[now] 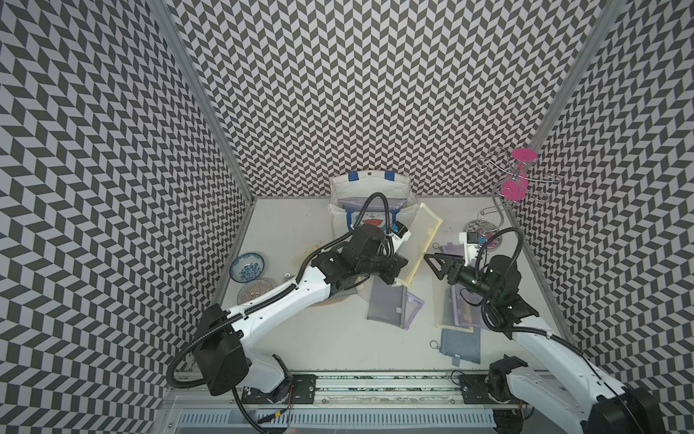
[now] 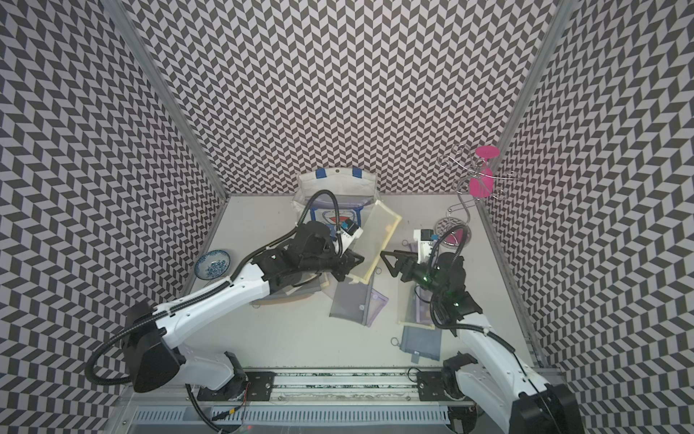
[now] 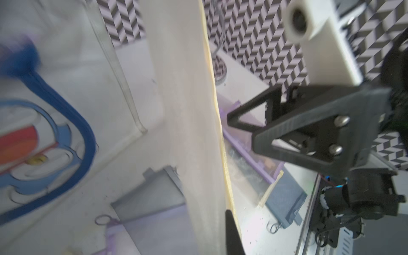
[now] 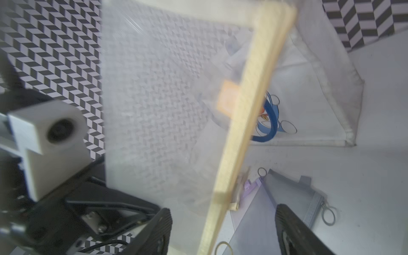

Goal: Put the pencil pouch into the canvas bag
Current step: Pick up the pencil pouch, then place the pencil pouch in the canvas bag.

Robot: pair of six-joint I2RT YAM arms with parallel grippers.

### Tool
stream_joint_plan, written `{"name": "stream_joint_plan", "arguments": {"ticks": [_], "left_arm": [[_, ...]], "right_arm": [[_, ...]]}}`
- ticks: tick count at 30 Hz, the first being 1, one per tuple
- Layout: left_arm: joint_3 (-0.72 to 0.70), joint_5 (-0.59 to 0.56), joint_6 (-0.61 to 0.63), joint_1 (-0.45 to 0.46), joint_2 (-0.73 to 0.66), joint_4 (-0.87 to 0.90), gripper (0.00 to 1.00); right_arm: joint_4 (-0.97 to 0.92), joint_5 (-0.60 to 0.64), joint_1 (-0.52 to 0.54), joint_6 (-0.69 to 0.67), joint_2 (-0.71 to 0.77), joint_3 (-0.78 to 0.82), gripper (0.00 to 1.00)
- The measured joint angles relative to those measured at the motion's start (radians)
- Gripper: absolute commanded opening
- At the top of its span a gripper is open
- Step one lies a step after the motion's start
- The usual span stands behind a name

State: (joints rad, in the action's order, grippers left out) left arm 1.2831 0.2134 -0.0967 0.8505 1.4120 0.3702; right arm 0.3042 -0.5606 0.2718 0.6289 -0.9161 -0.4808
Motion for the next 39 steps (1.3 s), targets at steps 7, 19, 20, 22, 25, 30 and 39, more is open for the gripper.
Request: {"name": "stream_joint_plan", "arguments": {"ticks": [7, 19, 20, 22, 25, 30, 39], "left_arm": [[0.287, -0.205, 0.266, -0.055, 0.027, 0.018, 0.00], [0.465, -0.534, 0.743, -0.246, 0.434, -0.153, 0.00], [0.464, -0.543, 0.767, -0.253, 0.454, -0.160, 0.00], [0.452, -0.546, 0.805, -0.277, 0.484, -0.170, 0.00], [0.431, -0.546, 0.831, -0.315, 0.492, -0.182, 0.00], [0.415, -0.529, 0.836, -0.360, 0.491, -0.211, 0.00], [0.256, -0.435, 0.817, -0.385, 0.445, -0.242, 0.00]], "right_arm": [[-0.053, 0.001, 0.000, 0.001, 0.000, -0.028, 0.76], [-0.100, -0.003, 0.000, -0.002, 0.003, -0.038, 0.76], [-0.100, -0.003, 0.000, -0.004, 0.003, -0.038, 0.76], [-0.098, -0.003, 0.000, -0.008, 0.000, -0.038, 0.76], [-0.089, -0.005, 0.000, -0.012, -0.023, -0.040, 0.75], [-0.089, -0.008, 0.000, -0.017, -0.076, -0.059, 0.75], [-0.071, -0.008, 0.000, -0.019, -0.100, -0.061, 0.74]]}}
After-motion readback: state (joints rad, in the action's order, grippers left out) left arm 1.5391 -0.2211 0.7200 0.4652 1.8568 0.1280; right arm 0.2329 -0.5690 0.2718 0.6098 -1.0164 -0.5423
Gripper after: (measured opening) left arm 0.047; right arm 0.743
